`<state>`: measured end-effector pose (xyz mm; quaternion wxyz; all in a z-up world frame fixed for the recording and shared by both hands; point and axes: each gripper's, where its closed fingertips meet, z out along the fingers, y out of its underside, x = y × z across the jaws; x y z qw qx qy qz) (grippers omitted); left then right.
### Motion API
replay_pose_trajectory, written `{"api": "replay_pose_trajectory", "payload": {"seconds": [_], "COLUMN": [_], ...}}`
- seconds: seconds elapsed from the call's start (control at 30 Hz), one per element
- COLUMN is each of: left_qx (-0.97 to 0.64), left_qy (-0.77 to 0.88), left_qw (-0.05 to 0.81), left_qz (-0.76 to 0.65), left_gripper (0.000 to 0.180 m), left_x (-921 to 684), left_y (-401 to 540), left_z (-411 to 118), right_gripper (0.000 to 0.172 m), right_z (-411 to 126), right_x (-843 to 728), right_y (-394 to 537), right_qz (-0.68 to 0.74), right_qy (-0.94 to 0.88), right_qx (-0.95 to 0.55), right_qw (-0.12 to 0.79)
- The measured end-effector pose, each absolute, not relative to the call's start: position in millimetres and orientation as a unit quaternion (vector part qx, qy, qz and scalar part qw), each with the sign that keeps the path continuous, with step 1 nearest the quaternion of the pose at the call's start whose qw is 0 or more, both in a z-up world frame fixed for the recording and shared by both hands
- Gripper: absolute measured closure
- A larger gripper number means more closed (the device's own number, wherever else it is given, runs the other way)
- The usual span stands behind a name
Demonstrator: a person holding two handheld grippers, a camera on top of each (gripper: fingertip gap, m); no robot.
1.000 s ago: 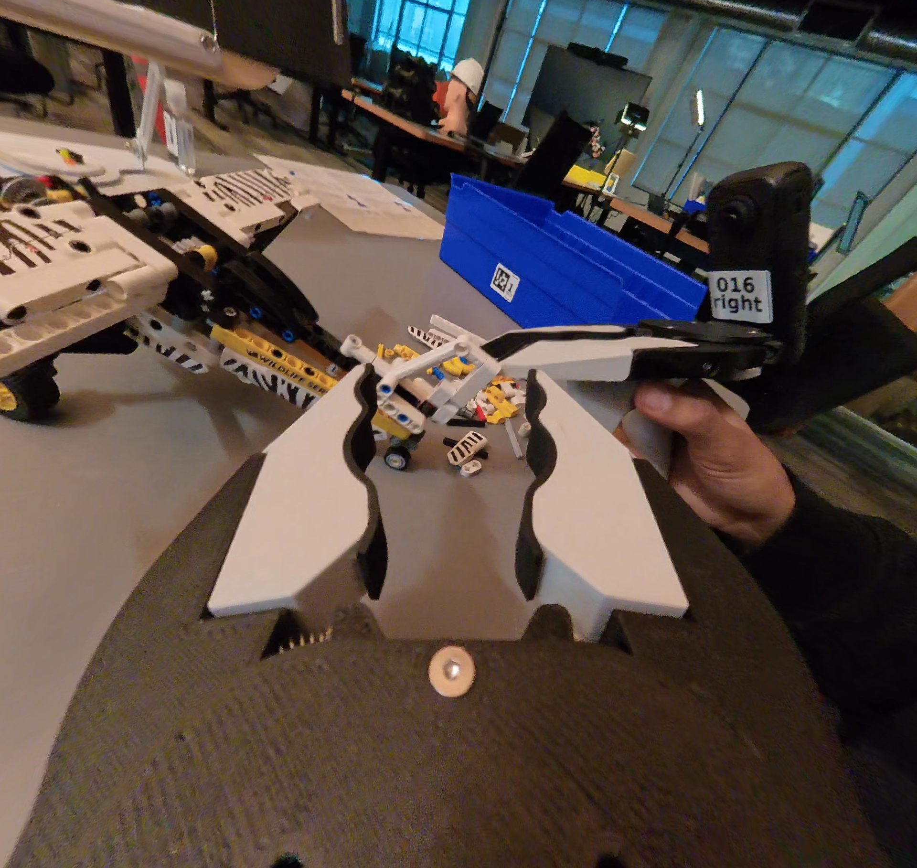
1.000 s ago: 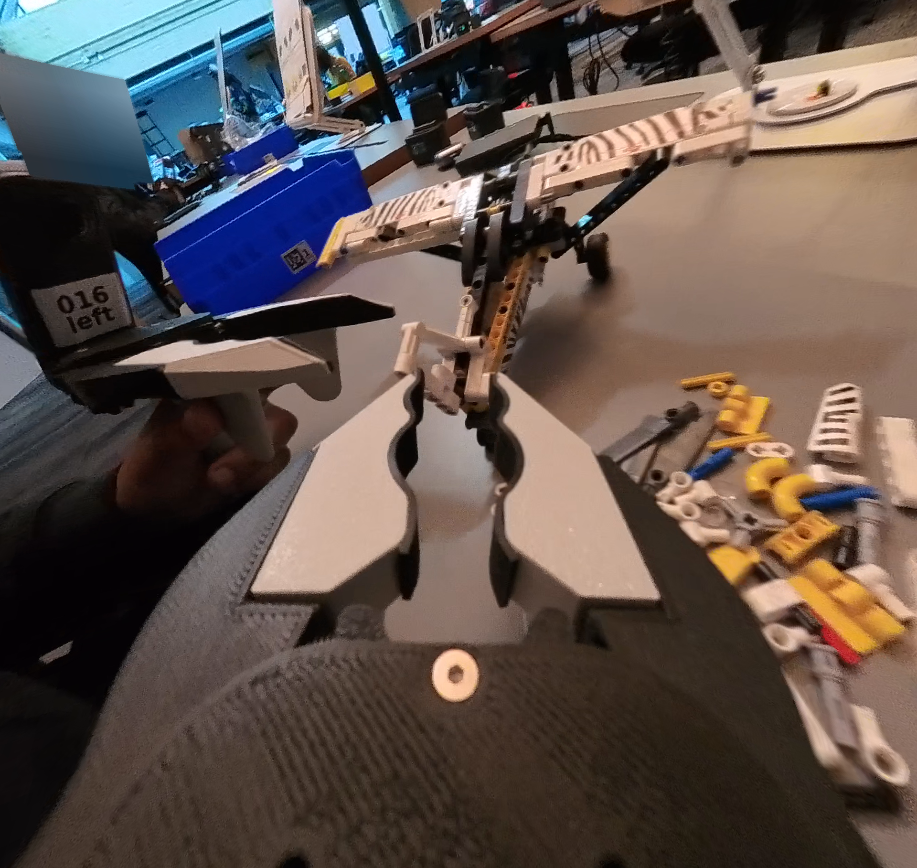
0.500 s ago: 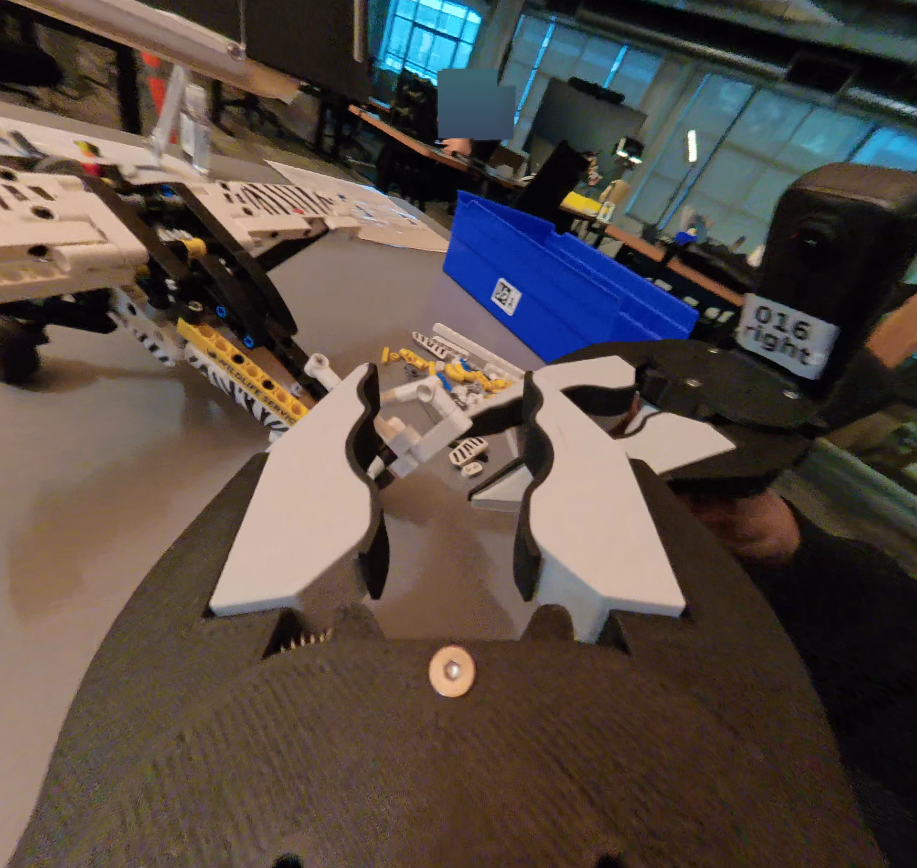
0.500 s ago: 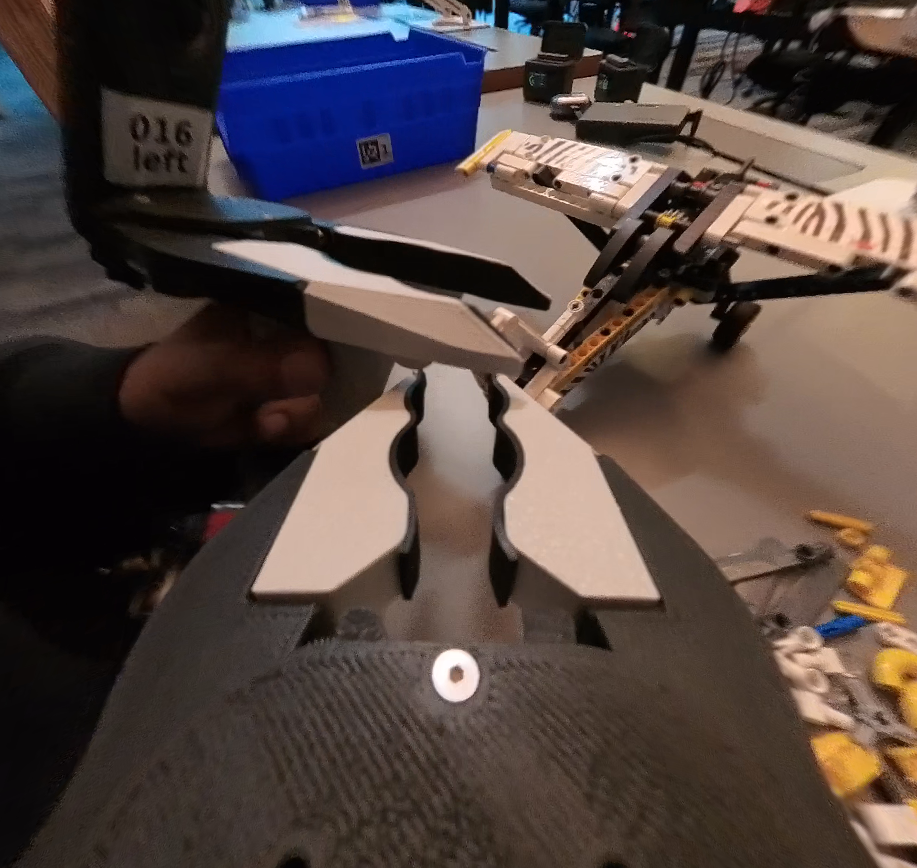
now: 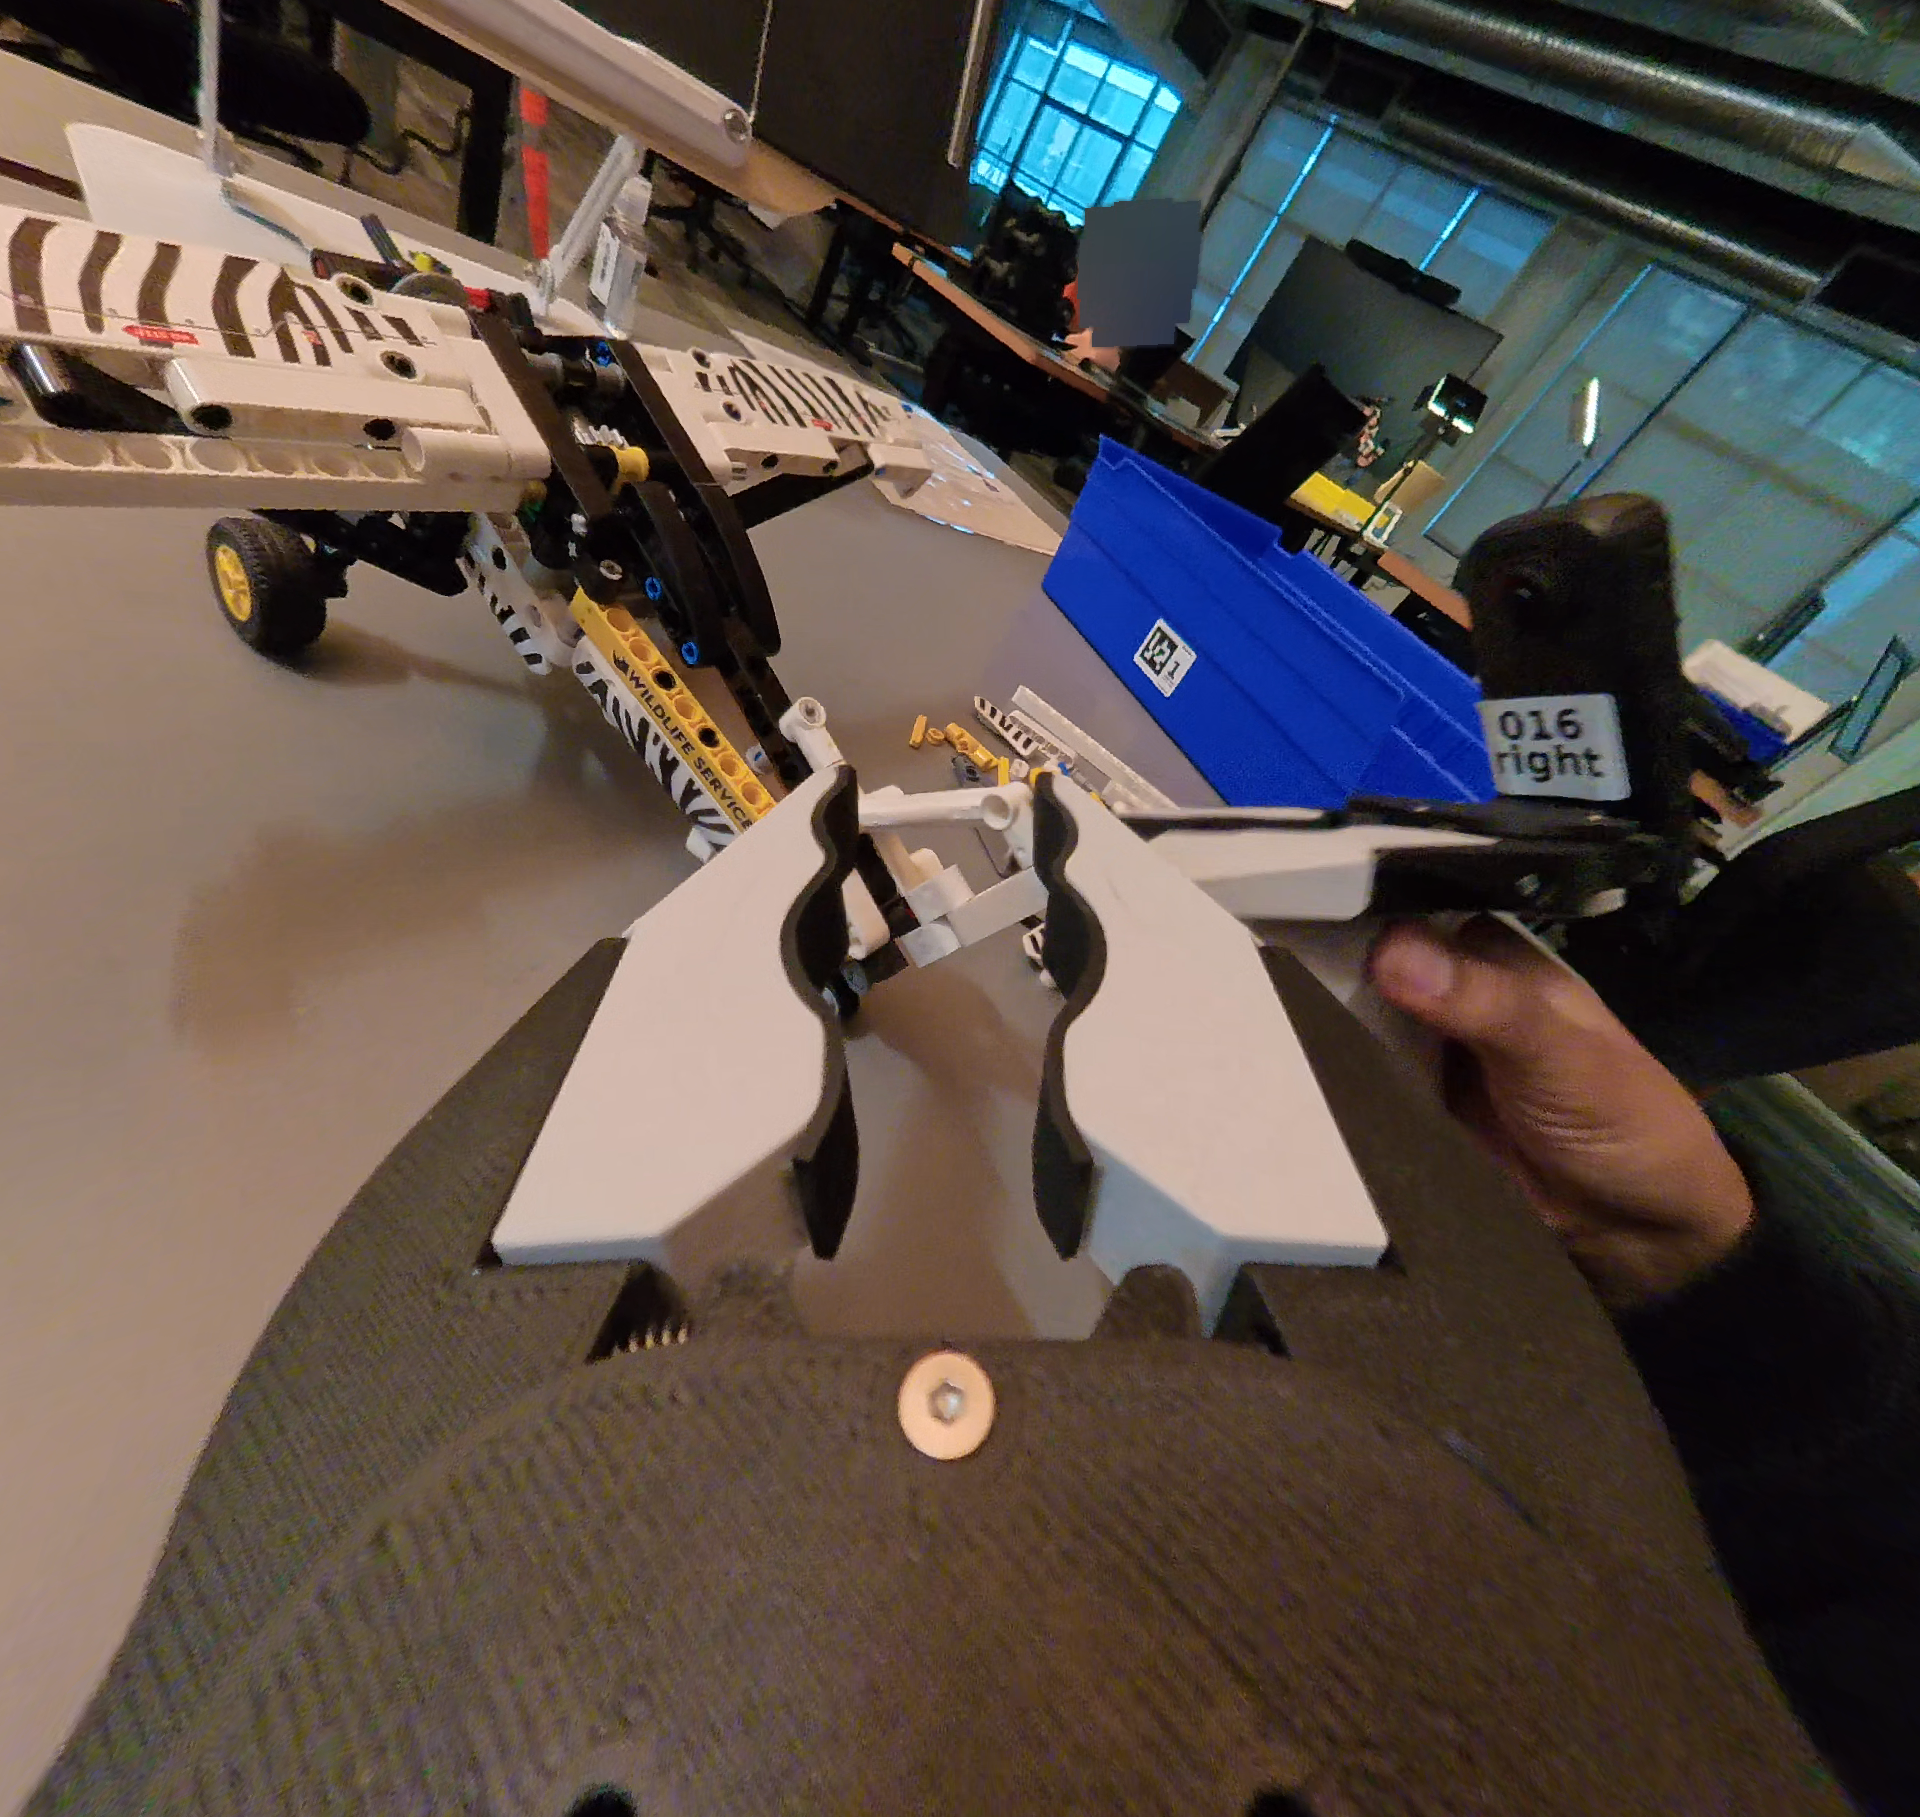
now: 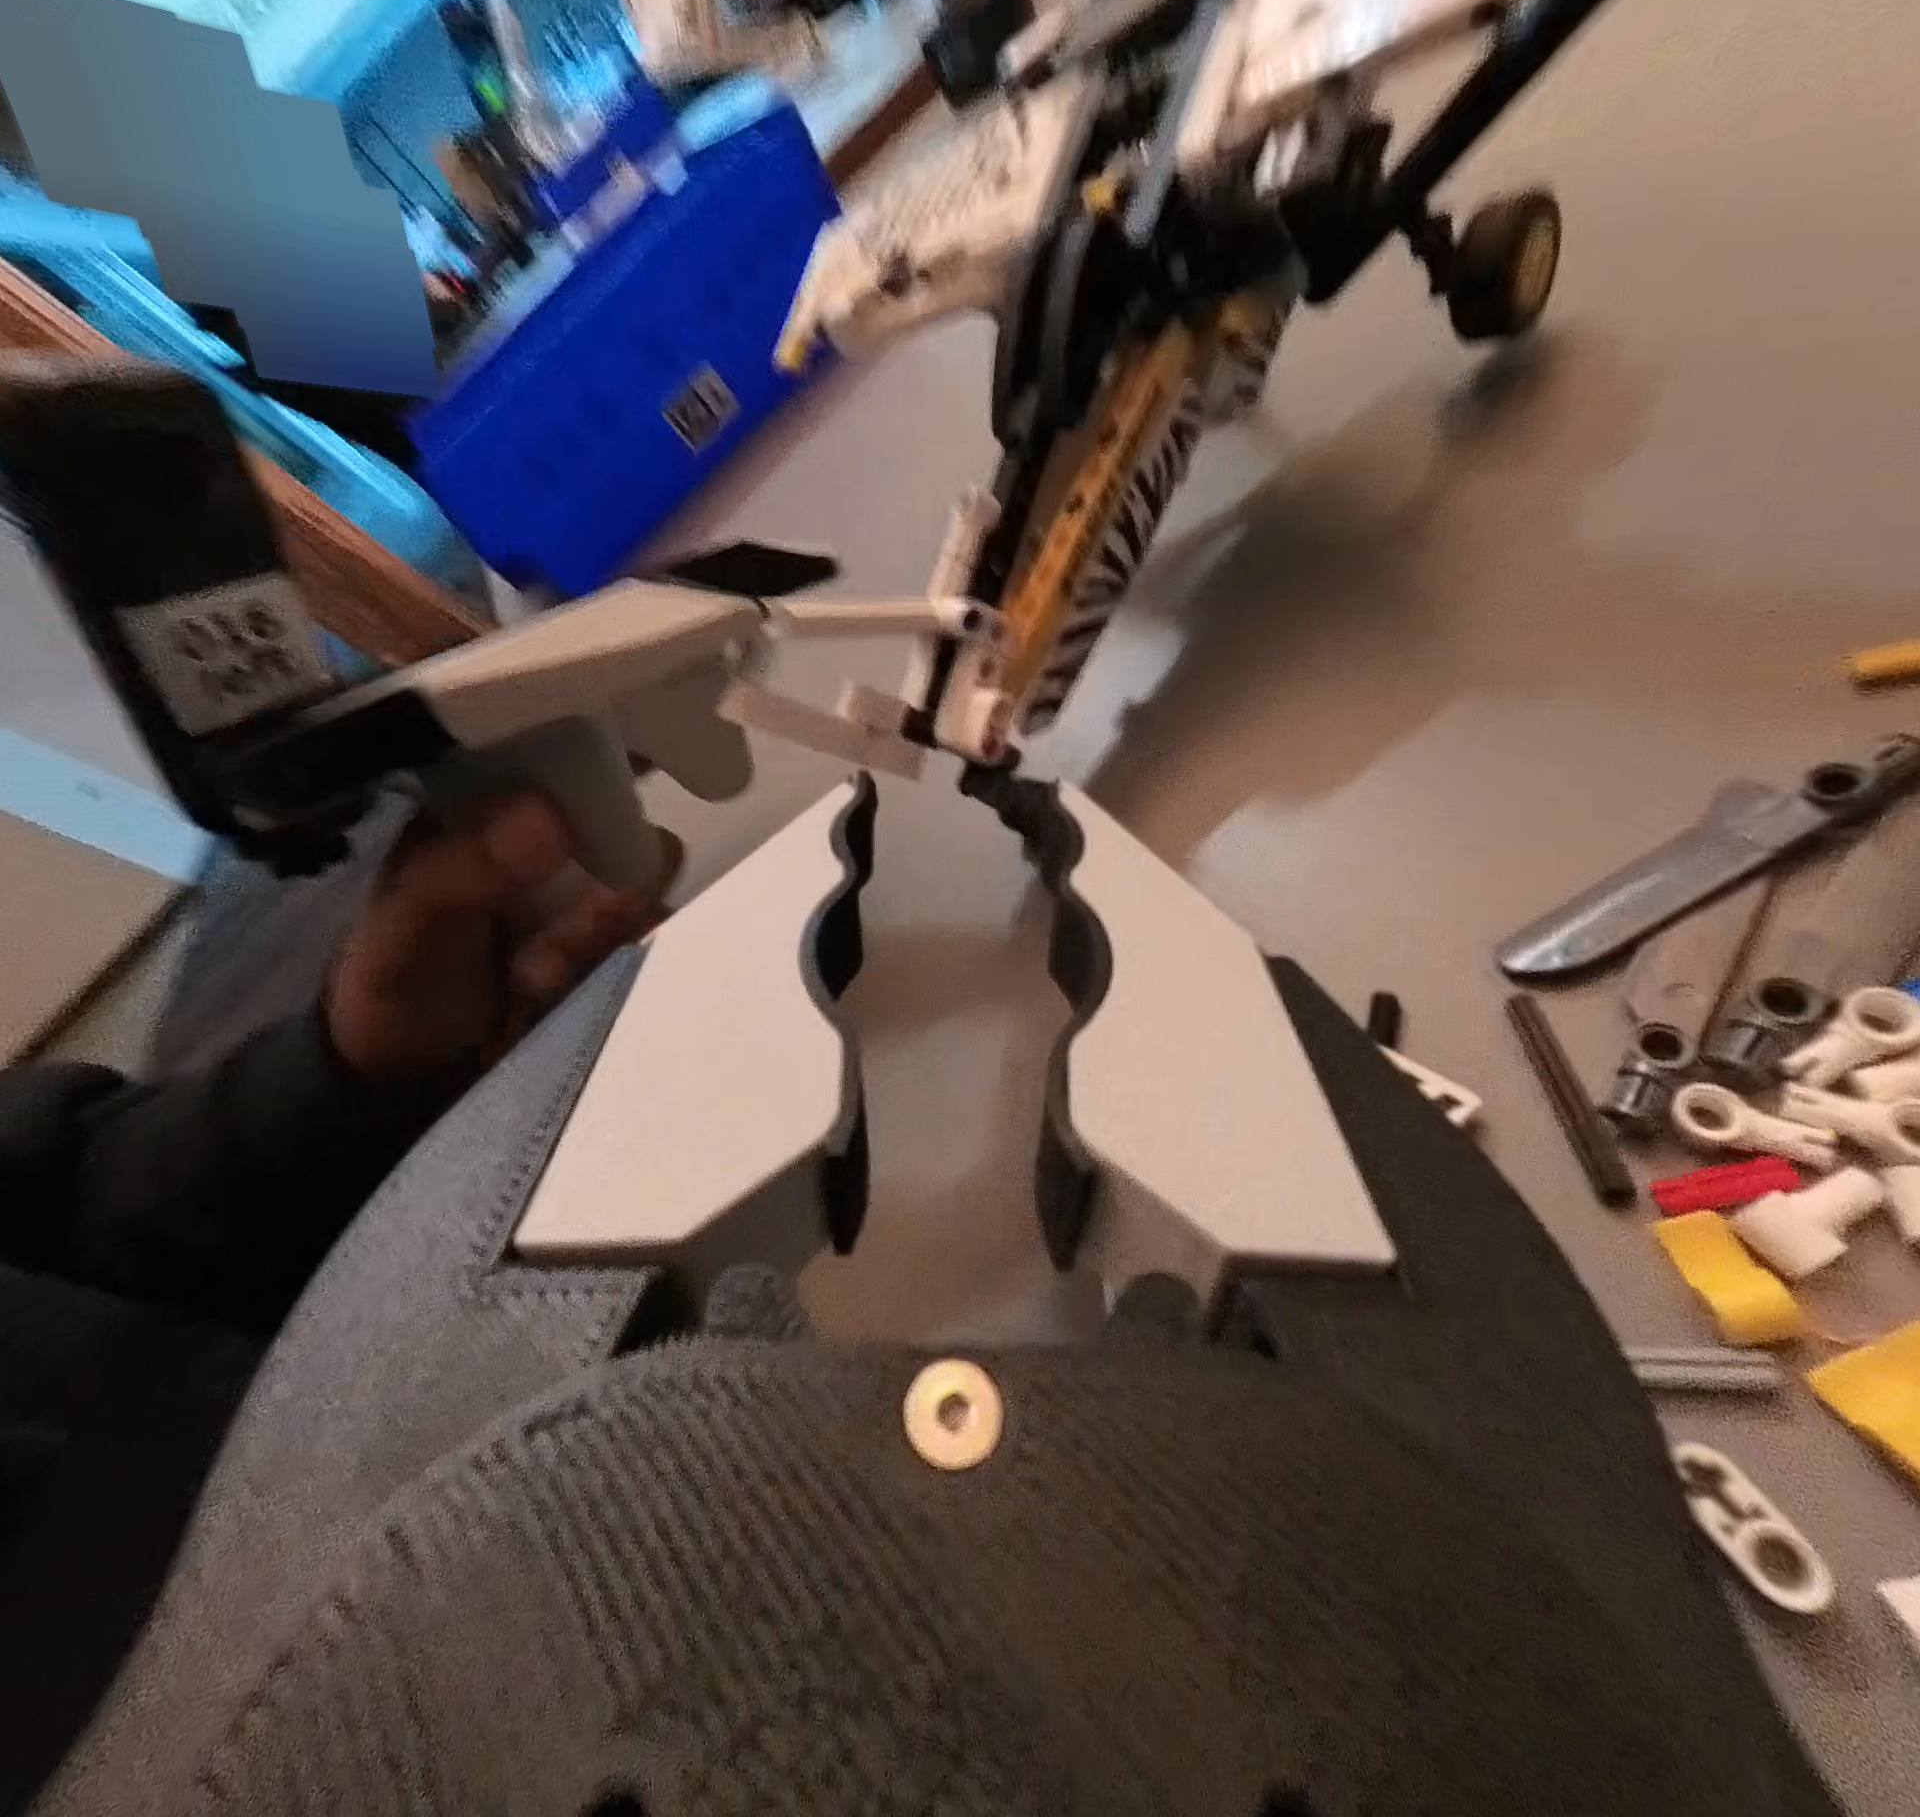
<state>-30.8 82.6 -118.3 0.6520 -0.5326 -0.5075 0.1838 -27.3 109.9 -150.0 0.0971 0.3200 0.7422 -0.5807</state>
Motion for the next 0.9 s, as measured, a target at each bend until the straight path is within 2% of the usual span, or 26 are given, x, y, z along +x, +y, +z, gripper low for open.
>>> {"api": "replay_pose_trajectory", "payload": {"seconds": [0.1, 0.17, 0.33, 0.47, 0.53, 0.63, 0.73, 0.8, 0.9], "left_qx": [-0.513, -0.503, -0.497, -0.495, -0.496, -0.512, -0.530, -0.533, -0.542], "left_qy": [-0.514, -0.519, -0.522, -0.524, -0.526, -0.521, -0.522, -0.525, -0.521], "left_qw": [0.665, 0.672, 0.678, 0.678, 0.676, 0.671, 0.655, 0.645, 0.632], "left_qz": [0.172, 0.161, 0.145, 0.143, 0.141, 0.125, 0.131, 0.153, 0.188], "left_gripper": [0.156, 0.157, 0.159, 0.162, 0.157, 0.141, 0.138, 0.142, 0.159], "left_x": [-25.3, -22.8, -21.1, -21.1, -21.8, -21.6, -21.9, -21.5, -19.3], "left_y": [76.3, 73.1, 71.4, 70.8, 71.0, 78.0, 82.7, 80.1, 71.6], "left_z": [-116.9, -117.1, -118.1, -118.5, -119.6, -122.5, -125.9, -125.8, -123.6], "right_gripper": [0.140, 0.141, 0.158, 0.162, 0.162, 0.162, 0.162, 0.162, 0.163], "right_z": [-158.4, -152.8, -159.8, -160.2, -158.5, -151.9, -147.8, -144.7, -140.4], "right_x": [-28.1, -29.0, -32.4, -34.4, -34.2, -31.5, -29.7, -27.0, -20.8], "right_y": [101.8, 94.5, 78.4, 75.1, 74.5, 71.0, 66.4, 63.5, 59.9], "right_qz": [-0.556, -0.562, -0.542, -0.553, -0.561, -0.580, -0.589, -0.594, -0.599], "right_qy": [0.766, 0.759, 0.765, 0.740, 0.726, 0.697, 0.676, 0.667, 0.658], "right_qx": [0.313, 0.317, 0.321, 0.336, 0.342, 0.347, 0.357, 0.356, 0.349], "right_qw": [0.074, 0.092, 0.137, 0.182, 0.204, 0.239, 0.263, 0.273, 0.294]}}
